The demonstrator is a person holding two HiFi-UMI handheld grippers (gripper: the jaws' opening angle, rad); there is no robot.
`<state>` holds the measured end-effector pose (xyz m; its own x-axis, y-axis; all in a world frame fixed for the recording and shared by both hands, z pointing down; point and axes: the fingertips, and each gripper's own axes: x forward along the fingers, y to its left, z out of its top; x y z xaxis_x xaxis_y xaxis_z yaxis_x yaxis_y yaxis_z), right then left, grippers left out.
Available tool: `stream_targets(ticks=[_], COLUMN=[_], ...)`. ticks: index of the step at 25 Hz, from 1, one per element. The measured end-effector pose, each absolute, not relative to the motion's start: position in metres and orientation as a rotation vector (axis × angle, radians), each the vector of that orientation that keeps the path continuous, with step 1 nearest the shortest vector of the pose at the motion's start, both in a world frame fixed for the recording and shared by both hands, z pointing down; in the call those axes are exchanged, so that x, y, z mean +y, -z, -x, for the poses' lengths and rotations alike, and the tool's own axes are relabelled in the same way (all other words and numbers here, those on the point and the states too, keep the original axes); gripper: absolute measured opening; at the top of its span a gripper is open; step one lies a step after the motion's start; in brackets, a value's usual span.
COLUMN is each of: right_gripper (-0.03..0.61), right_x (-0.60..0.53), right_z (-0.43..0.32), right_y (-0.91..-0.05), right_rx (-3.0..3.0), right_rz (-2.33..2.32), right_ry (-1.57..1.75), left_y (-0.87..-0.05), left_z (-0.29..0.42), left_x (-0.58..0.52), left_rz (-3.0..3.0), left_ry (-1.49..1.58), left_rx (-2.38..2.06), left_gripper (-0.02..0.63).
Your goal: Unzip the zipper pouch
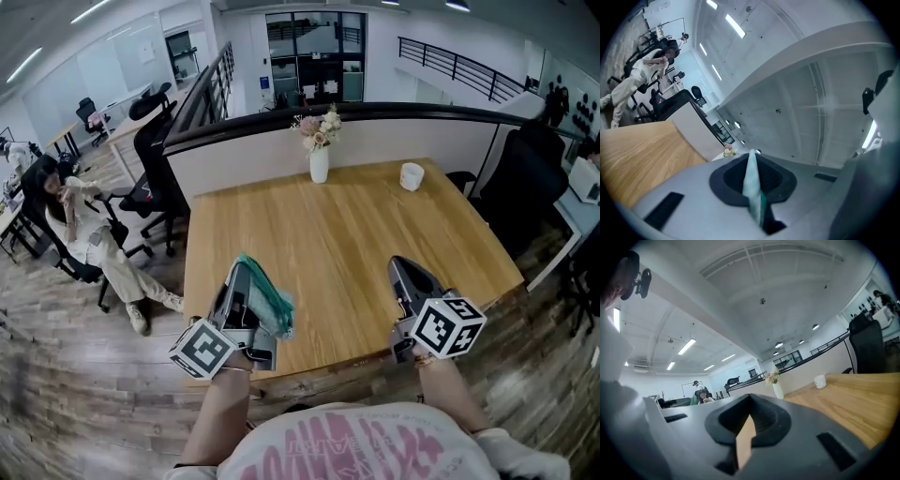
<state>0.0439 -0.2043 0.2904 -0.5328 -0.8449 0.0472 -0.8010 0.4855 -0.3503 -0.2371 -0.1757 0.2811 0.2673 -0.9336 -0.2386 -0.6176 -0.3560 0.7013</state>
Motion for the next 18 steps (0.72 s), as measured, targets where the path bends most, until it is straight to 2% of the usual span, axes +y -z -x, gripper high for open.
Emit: stream_targets(ticks=[18], right_gripper=[-0.002], right_x=[-0.095], right_z=[-0.103], right_y=[-0.317], right_rx=[2.617], right_rz=[1.449], right_ry=[0.587], left_y=[-0.303], left_z=[0.197], left_x=[-0.073], left_rz=[-1.948], left_ry=[0.853], left_rx=[-1.432], left_gripper=[0.014])
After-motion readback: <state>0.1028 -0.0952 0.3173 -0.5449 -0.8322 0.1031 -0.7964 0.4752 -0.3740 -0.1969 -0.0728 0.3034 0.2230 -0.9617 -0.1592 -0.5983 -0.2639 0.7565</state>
